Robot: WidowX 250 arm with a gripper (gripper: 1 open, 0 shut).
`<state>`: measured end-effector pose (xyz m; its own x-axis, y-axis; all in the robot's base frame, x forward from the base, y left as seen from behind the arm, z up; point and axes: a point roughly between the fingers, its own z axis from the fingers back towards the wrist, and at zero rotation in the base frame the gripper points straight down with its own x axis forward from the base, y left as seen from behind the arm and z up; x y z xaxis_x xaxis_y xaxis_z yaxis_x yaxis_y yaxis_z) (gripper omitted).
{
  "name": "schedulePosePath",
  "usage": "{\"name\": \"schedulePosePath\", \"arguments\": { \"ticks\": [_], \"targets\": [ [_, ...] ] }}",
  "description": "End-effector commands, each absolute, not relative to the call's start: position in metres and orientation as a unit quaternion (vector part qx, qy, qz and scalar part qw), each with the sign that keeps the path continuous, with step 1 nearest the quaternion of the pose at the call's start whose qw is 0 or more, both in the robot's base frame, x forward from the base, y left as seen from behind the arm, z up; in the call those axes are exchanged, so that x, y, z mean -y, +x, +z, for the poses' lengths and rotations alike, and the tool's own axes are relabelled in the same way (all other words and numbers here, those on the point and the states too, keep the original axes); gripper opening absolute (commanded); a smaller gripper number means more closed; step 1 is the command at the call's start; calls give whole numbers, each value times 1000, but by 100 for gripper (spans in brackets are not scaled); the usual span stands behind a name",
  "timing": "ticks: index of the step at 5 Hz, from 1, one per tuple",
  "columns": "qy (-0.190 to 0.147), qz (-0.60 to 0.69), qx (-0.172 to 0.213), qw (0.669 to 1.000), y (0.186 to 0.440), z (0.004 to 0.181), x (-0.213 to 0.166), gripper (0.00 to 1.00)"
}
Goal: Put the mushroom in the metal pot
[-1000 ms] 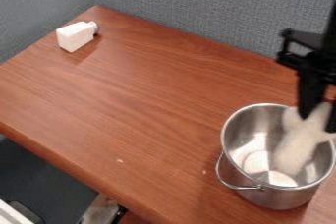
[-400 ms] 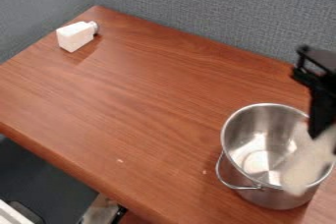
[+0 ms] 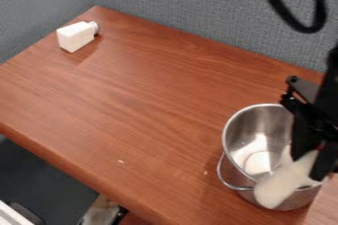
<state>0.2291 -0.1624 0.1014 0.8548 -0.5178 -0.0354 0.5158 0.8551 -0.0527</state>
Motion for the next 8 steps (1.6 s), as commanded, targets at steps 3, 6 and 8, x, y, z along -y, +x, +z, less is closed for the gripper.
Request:
{"name": "schedulePosePath", "arguments": {
  "ticks": [3, 6, 8],
  "targets": [
    [-22, -296, 28, 955, 258, 98, 188, 100],
    [1, -292, 40, 956, 264, 109, 198, 0],
    [13, -277, 42, 960, 263, 102, 199, 100]
  ]
}}
